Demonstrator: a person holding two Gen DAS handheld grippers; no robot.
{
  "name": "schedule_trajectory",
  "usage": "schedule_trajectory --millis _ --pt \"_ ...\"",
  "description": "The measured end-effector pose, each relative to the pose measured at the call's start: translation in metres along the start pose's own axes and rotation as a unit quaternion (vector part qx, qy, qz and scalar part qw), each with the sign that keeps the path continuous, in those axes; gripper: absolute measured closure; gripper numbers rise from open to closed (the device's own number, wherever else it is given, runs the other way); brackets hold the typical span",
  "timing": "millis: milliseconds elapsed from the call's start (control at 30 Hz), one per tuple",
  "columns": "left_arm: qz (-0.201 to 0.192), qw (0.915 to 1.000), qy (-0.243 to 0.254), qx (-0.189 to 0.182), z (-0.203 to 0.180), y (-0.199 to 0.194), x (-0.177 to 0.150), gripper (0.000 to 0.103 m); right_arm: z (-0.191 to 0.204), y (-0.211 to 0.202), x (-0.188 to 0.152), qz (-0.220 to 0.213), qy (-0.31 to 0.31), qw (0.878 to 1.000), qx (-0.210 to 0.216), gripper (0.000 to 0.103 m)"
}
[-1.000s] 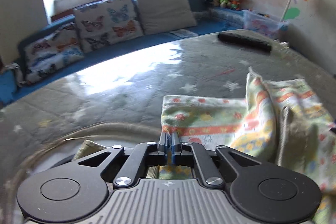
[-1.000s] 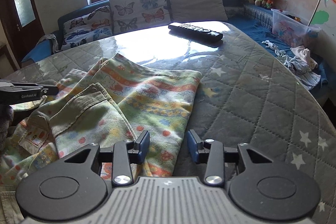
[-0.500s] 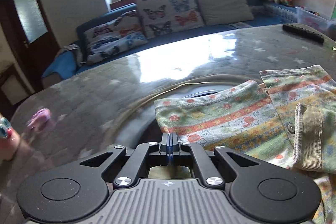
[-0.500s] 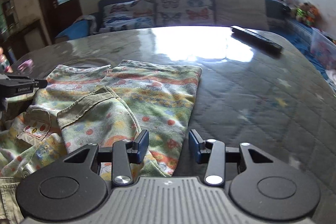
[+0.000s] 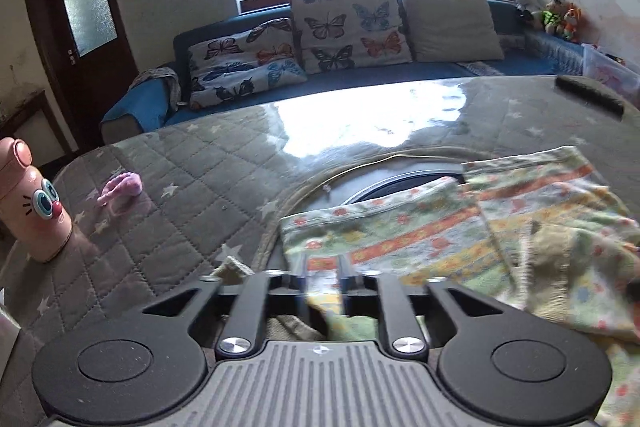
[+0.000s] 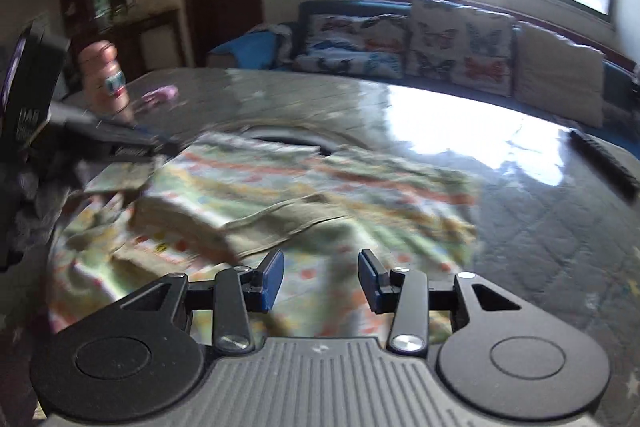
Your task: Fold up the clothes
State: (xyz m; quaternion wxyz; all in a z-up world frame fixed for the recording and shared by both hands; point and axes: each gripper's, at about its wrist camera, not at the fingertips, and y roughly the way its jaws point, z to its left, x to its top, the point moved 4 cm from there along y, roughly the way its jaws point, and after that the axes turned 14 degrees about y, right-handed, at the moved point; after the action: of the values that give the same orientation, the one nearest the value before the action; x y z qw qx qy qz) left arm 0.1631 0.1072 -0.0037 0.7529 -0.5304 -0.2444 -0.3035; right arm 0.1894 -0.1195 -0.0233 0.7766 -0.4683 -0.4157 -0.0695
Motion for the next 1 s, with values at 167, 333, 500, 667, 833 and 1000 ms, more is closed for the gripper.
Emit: schedule_trajectory --millis 167,333,500,667,833,1000 --pt "-0.015 0.9992 0.001 -0.038 -0.026 -0.021 0.001 0.049 0.022 0.014 -0.017 0.02 -0.026 0.999 -0.004 0.073" --pt "-0.009 0.9977 0.005 -0.067 -0.052 -0.023 -0.013 0.048 0.014 0.004 -0.024 0.0 -0.011 1.0 -0.029 0.1" --pt "0.003 0.9977 0.009 -0.068 -0.063 -0.016 -0.025 0.047 -0.017 -0.044 -0.014 -0.073 0.04 0.994 -0.07 0.101" --pt "0.002 0.9981 0.016 -0.06 -0.07 -0.017 -0.034 0.043 -0.065 -0.099 -0.019 -0.132 0.111 0.976 -0.131 0.101" --pt "-0.001 0.9983 0.022 -0.054 -0.074 -0.018 -0.039 0.038 -0.119 -0.153 -0.052 -0.161 0.197 0.943 -0.212 0.101" --pt "-0.006 0.9985 0.029 -0.047 -0.078 -0.02 -0.041 0.035 -0.161 -0.173 -0.099 -0.135 0.262 0.911 -0.288 0.097"
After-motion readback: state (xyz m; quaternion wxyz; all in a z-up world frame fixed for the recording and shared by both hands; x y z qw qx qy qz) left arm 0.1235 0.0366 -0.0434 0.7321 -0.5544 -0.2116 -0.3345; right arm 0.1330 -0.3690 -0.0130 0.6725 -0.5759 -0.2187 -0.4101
